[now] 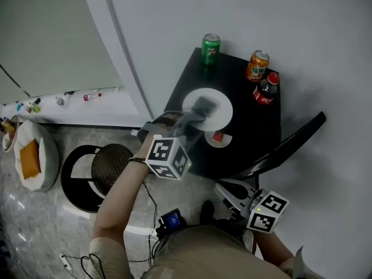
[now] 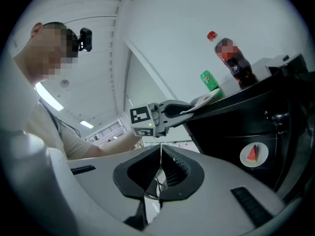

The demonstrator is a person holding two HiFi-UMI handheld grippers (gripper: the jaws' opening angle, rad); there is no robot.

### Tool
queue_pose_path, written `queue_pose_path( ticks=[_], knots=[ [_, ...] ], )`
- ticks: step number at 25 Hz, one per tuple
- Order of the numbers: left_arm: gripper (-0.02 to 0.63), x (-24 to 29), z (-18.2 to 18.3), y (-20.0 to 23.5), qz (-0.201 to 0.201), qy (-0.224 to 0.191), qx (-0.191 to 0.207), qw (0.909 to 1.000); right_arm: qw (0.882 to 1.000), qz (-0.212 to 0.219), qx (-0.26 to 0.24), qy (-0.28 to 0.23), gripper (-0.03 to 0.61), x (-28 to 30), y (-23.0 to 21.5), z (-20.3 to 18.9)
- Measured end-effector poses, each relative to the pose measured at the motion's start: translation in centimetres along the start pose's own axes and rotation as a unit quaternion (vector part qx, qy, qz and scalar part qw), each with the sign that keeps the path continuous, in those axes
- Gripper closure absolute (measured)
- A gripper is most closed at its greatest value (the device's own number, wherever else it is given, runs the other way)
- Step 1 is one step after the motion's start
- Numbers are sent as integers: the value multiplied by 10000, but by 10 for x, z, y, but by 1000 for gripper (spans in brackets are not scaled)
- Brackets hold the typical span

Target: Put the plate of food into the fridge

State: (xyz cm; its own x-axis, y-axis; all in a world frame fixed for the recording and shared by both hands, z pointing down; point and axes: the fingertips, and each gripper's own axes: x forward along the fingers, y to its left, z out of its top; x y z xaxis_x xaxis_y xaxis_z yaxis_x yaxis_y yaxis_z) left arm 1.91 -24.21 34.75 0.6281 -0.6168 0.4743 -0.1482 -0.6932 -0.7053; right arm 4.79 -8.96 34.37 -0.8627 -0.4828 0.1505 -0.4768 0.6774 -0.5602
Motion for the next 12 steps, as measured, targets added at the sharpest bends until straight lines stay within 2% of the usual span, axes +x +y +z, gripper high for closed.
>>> queue_pose_path(
  ticks=[6, 12],
  knots=[
    [537, -4, 2, -4, 48, -32, 36, 10000, 9986, -395, 338, -13, 557, -1, -17, -3],
    [541, -10, 5, -10, 14, -79, 156, 9998, 9976, -418, 523, -162, 557, 0, -25, 6]
  ],
)
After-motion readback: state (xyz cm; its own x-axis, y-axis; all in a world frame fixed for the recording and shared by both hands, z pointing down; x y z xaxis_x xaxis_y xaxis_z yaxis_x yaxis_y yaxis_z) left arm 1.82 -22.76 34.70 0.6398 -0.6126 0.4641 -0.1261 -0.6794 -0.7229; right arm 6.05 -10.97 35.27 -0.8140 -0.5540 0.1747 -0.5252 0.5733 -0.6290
